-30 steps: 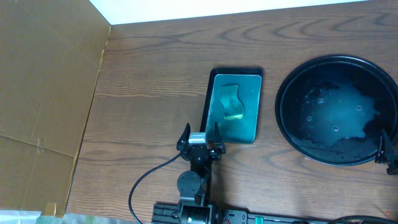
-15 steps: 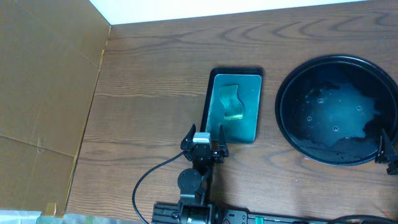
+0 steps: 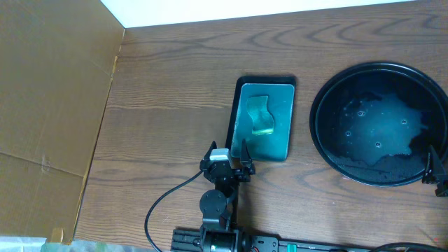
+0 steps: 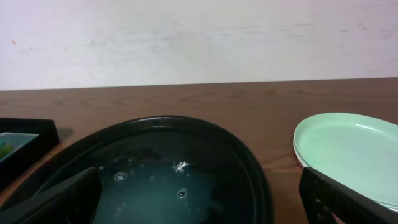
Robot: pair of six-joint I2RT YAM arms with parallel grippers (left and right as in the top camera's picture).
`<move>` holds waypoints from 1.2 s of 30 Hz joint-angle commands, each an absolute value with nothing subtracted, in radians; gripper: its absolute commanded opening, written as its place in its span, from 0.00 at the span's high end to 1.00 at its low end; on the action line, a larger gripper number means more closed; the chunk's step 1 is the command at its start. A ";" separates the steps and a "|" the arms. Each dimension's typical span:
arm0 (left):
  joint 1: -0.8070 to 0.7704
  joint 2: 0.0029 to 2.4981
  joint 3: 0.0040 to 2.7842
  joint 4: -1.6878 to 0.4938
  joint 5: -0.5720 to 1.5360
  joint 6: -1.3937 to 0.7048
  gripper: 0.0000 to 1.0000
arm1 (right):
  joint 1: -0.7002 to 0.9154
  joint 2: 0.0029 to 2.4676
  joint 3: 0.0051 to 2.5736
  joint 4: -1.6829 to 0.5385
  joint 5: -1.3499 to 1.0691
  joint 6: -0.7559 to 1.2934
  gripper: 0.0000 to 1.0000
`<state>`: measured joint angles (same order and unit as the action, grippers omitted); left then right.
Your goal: Clean dirty plates on tray and stack at the side
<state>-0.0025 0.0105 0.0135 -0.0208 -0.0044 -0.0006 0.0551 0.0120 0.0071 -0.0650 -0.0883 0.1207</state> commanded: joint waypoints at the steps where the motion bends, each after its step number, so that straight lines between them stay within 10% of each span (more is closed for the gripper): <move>1: 0.002 0.001 0.004 -0.071 -0.048 0.009 0.18 | 0.060 0.007 0.006 -0.069 -0.080 0.107 0.01; 36: 0.002 0.004 0.004 -0.070 -0.053 -0.047 0.18 | 0.060 0.007 0.006 -0.070 -0.080 0.107 0.01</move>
<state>-0.0017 0.0105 0.0143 -0.0216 -0.0067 -0.0303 0.0551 0.0120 0.0071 -0.0650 -0.0883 0.1207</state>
